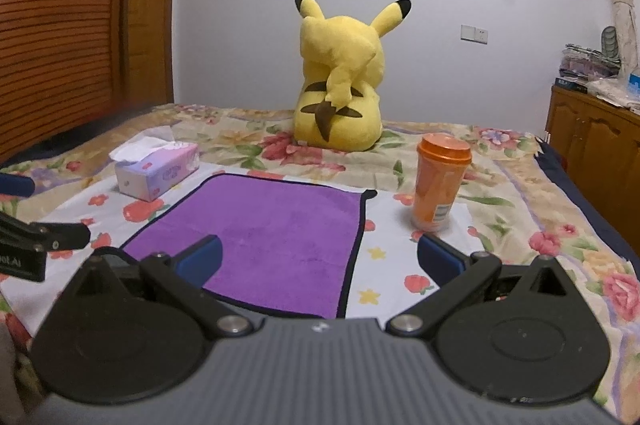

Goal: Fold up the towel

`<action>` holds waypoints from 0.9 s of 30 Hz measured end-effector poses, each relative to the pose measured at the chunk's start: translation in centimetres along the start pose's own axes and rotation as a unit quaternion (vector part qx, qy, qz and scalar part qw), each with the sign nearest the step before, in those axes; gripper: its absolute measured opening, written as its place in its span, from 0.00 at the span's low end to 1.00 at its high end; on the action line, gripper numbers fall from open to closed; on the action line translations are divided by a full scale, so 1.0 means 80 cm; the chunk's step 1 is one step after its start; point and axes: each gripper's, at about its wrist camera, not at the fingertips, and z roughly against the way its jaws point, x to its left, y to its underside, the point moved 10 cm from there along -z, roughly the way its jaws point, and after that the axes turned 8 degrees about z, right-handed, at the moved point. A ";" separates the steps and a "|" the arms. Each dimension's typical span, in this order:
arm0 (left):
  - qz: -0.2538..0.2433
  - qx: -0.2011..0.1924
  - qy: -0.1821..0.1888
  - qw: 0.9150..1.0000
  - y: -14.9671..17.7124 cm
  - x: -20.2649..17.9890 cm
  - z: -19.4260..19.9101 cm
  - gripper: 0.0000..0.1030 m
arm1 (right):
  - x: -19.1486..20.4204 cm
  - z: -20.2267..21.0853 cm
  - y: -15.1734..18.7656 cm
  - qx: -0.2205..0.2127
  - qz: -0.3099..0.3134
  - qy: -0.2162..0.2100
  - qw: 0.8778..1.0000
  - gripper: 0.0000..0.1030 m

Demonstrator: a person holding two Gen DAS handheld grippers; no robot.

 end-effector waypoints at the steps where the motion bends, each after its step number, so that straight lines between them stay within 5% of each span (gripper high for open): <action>1: 0.000 0.002 -0.002 1.000 -0.001 0.002 -0.004 1.00 | 0.000 -0.003 0.000 0.002 0.002 -0.002 1.000 1.00; 11: 0.003 0.041 -0.008 0.999 -0.001 0.032 -0.052 1.00 | 0.008 -0.033 0.015 0.040 0.012 -0.030 0.999 1.00; 27: -0.013 0.132 0.033 0.991 0.037 0.061 -0.115 1.00 | 0.018 -0.065 0.051 0.107 0.013 -0.069 0.992 0.99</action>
